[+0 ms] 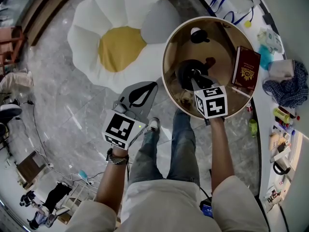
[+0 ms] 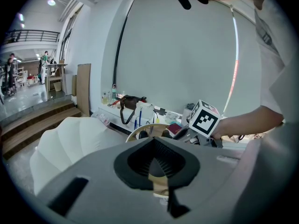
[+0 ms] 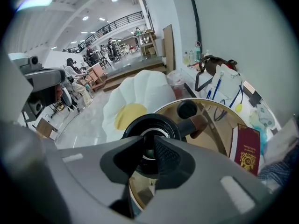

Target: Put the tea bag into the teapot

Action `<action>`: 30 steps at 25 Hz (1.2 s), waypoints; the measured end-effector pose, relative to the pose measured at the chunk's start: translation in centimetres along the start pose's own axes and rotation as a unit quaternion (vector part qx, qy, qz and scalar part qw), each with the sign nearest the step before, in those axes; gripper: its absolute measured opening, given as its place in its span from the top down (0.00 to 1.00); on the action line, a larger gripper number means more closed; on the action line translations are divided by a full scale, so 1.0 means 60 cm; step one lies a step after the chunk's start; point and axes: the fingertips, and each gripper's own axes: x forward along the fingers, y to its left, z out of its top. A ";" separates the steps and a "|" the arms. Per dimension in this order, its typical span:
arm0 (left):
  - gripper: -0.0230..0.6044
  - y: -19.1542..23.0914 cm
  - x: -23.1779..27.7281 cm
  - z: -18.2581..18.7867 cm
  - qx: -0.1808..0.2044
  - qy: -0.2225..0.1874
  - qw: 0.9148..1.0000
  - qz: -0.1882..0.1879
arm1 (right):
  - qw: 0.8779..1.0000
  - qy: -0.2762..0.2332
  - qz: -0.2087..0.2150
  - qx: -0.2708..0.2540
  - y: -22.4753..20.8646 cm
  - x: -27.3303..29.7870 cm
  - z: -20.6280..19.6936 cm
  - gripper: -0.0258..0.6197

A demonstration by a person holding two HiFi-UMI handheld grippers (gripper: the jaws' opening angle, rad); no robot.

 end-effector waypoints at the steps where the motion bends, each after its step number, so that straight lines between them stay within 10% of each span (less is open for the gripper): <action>1: 0.96 0.000 -0.001 0.001 0.001 -0.001 1.000 0.000 | 1.000 -0.001 -0.001 0.001 -0.001 -0.003 0.001 0.84; 30: 0.96 -0.111 -0.189 0.219 0.112 -0.107 0.987 -0.034 | 0.984 -0.153 -0.090 0.031 0.076 -0.385 0.100 0.95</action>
